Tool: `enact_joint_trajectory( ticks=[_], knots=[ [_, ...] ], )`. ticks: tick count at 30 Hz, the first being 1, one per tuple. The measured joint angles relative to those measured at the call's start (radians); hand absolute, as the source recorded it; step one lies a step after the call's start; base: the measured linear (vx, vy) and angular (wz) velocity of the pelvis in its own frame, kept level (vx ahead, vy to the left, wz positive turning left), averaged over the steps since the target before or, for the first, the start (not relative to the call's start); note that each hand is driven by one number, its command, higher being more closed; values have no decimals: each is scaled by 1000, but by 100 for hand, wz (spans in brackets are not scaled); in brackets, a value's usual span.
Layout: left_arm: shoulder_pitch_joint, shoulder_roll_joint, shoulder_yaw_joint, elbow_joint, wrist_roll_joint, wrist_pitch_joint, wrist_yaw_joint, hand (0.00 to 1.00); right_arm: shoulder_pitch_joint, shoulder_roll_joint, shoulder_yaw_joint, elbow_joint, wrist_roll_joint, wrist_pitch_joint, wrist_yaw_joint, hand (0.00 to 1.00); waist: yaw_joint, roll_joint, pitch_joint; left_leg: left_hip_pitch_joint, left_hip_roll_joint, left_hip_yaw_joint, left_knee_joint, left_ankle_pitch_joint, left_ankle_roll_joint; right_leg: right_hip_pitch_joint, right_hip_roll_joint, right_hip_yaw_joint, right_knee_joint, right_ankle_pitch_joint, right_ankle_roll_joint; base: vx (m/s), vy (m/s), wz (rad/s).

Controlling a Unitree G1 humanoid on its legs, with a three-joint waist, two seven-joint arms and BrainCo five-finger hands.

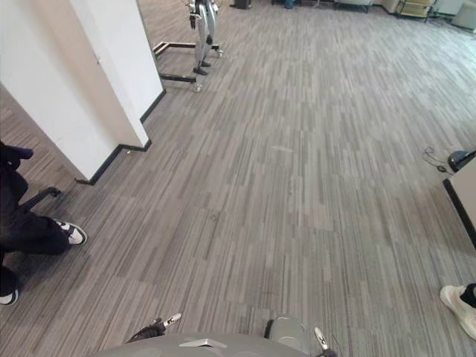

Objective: Organize washtable

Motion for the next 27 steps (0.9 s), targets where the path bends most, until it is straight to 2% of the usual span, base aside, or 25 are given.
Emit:
enact_joint_trajectory(
  ticks=[1,2,3,5,6,7,8,10,11,12,13,14,15,16,17,18,19,20,21,22,23,24,25,26,27],
  knots=[
    [22,-14,35,-25,-3,-1,-1,0,3,-5,-32,-15,0,-6,-5,0,22,12,18,-127,18,-22,285,113,20,60,27,4,-33,-21,-35,292,-307,-39],
    [28,-15,37,-26,-3,-1,-2,0,1,-6,-28,-21,0,-7,-7,0,24,17,20,-151,18,-24,333,113,20,71,34,8,-37,-27,-41,356,-283,-43],
    [40,-17,40,-24,-3,-1,-3,0,-5,-14,-28,-25,0,-9,-8,0,23,33,32,-247,8,-28,467,106,20,121,56,17,-68,-48,-58,365,-260,-29],
    [74,-17,40,-20,-2,5,-4,0,-18,-21,-44,-11,-1,-5,-14,0,31,17,40,-361,-41,-2,476,94,5,209,58,30,-144,-49,-49,430,-270,-29],
    [93,-9,19,-20,2,6,-4,0,-34,-21,-52,-3,-1,-4,-17,0,43,2,43,-408,-75,30,365,85,0,273,55,46,-209,-46,-44,220,-138,-43],
    [115,-8,14,-16,4,7,-6,0,-57,-24,-49,-6,-2,-4,-17,0,59,-7,49,-441,-100,46,176,87,-3,332,53,67,-271,-43,-39,89,-67,-53],
    [127,-10,14,-15,5,7,-5,0,-68,-28,-45,-6,-4,-6,-16,0,65,-10,47,-449,-107,50,52,96,-15,353,53,78,-299,-41,-31,-138,56,-65],
    [155,-26,24,-12,10,7,-4,0,-99,-25,-42,-16,-12,-10,-14,0,89,-15,43,-437,-120,50,-329,175,-23,425,52,119,-385,-42,1,-4,91,-72],
    [169,-24,30,-9,11,8,-4,0,-117,-27,-44,-15,-12,-13,-14,0,97,-28,39,-436,-143,35,-408,275,-12,471,36,145,-410,-56,31,442,81,-78],
    [180,-23,53,-8,13,9,-2,0,-113,-18,-41,-19,-12,-21,-13,0,103,-43,14,-432,-154,46,-373,379,1,480,13,176,-383,-60,39,599,71,-58],
    [185,-23,55,-3,13,7,-1,0,-111,-12,-39,-18,-13,-22,-11,0,104,-48,-1,-436,-158,59,-341,384,8,473,0,193,-349,-56,46,721,49,-27],
    [168,-6,67,8,13,5,1,0,-109,1,-50,-15,-13,-18,-9,0,100,-74,-16,-439,-184,76,-270,321,26,438,-33,208,-238,-34,79,600,71,3],
    [157,-2,71,8,13,1,2,0,-105,8,-71,-16,-15,-18,-7,0,96,-83,-20,-427,-200,82,-234,271,34,404,-45,217,-125,5,74,621,74,15],
    [139,12,72,11,13,0,2,0,-104,12,-95,-10,-26,-18,-2,0,92,-94,-10,-384,-218,83,-220,229,46,374,-60,217,9,78,71,532,83,28],
    [129,30,54,18,11,2,4,0,-100,18,-119,2,-44,-18,2,0,83,-113,3,-295,-244,82,-241,194,66,316,-87,217,209,276,82,460,91,49],
    [125,50,21,16,9,4,5,0,-89,19,-114,16,-50,-19,9,0,61,-111,6,-218,-259,60,-275,184,82,251,-118,193,405,323,92,321,68,55],
    [118,55,3,8,7,5,6,0,-86,18,-113,20,-51,-18,13,0,55,-111,5,-179,-262,45,-289,180,88,209,-130,171,480,306,67,170,34,53],
    [90,55,-28,-7,4,4,8,0,-77,20,-112,21,-52,-17,18,0,50,-99,11,-98,-254,21,-343,176,94,137,-135,132,565,255,9,26,19,43],
    [64,48,-34,-17,3,4,10,0,-69,22,-109,20,-53,-14,22,0,48,-86,16,-42,-241,5,-384,176,95,86,-132,104,576,217,4,-92,56,42],
    [19,34,-40,-32,3,2,10,0,-55,25,-84,14,-55,-8,25,0,46,-71,19,44,-219,1,-458,157,113,-8,-118,76,525,155,3,-139,56,28],
    [8,30,-40,-37,2,1,10,0,-50,25,-70,9,-56,-7,24,0,46,-70,19,59,-215,1,-473,152,115,-30,-114,72,507,143,3,-229,66,13],
    [-15,18,-44,-55,-2,-3,14,0,-37,32,-47,-12,-63,-6,25,0,42,-59,25,92,-201,-7,-490,121,94,-88,-104,54,436,123,6,-378,77,13],
    [-37,-3,-50,-60,-8,-10,18,0,-19,44,-26,-24,-73,-4,25,0,29,-51,29,127,-183,-14,-496,76,93,-109,-102,-13,151,132,27,-467,108,22],
    [-61,-17,-55,-68,-8,-12,18,0,-1,52,-15,-26,-81,-3,23,0,27,-51,29,153,-174,-17,-492,41,79,-105,-107,-64,-49,160,40,-346,56,21],
    [-70,-27,-58,-72,-8,-12,18,0,13,56,2,-26,-81,-2,20,0,32,-51,30,173,-169,-17,-491,16,70,-110,-106,-81,-152,186,34,152,-171,14]
  ],
)
